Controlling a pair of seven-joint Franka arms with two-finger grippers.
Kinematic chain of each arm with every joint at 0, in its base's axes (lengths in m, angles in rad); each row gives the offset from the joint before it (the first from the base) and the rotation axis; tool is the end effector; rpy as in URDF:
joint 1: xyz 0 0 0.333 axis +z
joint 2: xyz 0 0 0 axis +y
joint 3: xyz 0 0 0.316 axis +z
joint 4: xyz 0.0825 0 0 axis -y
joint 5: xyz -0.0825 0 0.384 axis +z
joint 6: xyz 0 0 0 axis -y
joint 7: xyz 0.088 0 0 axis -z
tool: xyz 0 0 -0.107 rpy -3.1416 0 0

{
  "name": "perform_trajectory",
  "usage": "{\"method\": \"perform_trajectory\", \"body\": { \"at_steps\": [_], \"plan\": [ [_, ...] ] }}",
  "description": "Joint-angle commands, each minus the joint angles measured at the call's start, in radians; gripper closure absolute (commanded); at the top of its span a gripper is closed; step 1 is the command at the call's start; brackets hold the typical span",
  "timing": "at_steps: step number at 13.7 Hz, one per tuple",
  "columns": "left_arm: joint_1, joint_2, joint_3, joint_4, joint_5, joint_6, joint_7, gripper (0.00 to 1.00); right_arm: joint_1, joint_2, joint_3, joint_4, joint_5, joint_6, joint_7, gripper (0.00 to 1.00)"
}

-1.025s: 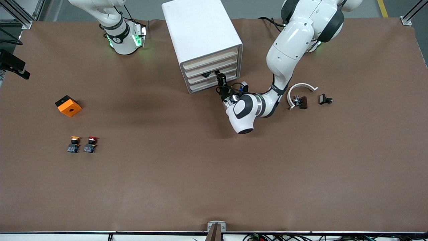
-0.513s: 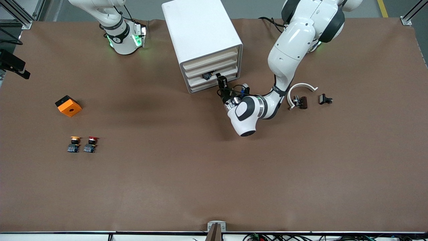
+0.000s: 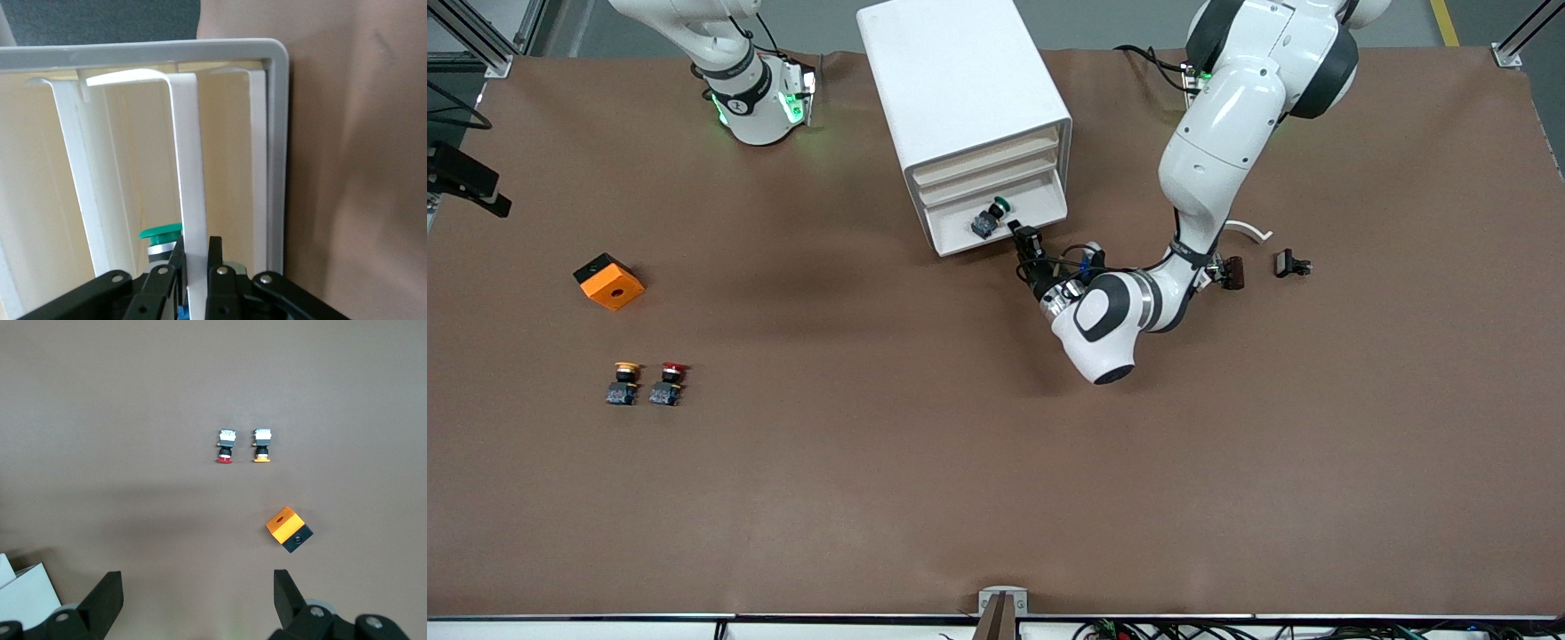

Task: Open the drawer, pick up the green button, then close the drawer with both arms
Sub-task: 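Pull the drawer open with the left gripper while the right gripper moves out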

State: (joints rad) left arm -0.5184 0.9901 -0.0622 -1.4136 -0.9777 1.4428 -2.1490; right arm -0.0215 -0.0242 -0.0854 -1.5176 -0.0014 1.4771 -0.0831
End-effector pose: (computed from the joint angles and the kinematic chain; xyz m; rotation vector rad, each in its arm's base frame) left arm 0.4792 -0.4232 0.1161 -1.1410 -1.7455 1.4319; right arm 0.5344 -0.0582 0.6544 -3.1391 0.0375 0.0255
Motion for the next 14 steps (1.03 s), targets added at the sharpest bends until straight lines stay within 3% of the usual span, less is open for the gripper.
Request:
{"method": "perform_trajectory", "body": {
  "at_steps": [1, 6, 11, 12, 13, 14],
  "plan": [
    [0.009, 0.035, 0.004, 0.041, -0.021, 0.082, 0.031, 1.0, 0.005, 0.073, 0.001, 0.025, -0.012, 0.014, -0.006, 0.0],
    [0.032, 0.033, 0.01, 0.061, -0.016, 0.085, 0.032, 0.99, -0.003, 0.13, -0.001, 0.027, -0.019, 0.017, -0.006, 0.0],
    [0.049, 0.03, 0.028, 0.079, -0.013, 0.085, 0.038, 0.91, -0.02, 0.164, -0.004, 0.025, -0.02, 0.012, -0.004, 0.0],
    [0.051, 0.03, 0.028, 0.09, -0.013, 0.084, 0.038, 0.78, -0.02, 0.164, -0.004, 0.025, -0.02, 0.011, -0.006, 0.0],
    [0.057, 0.029, 0.028, 0.096, -0.013, 0.085, 0.04, 0.47, -0.021, 0.165, -0.004, 0.025, -0.02, 0.009, -0.007, 0.0],
    [0.058, 0.025, 0.028, 0.099, -0.012, 0.084, 0.044, 0.0, -0.023, 0.171, -0.004, 0.025, -0.022, 0.012, -0.004, 0.0]
  ]
}}
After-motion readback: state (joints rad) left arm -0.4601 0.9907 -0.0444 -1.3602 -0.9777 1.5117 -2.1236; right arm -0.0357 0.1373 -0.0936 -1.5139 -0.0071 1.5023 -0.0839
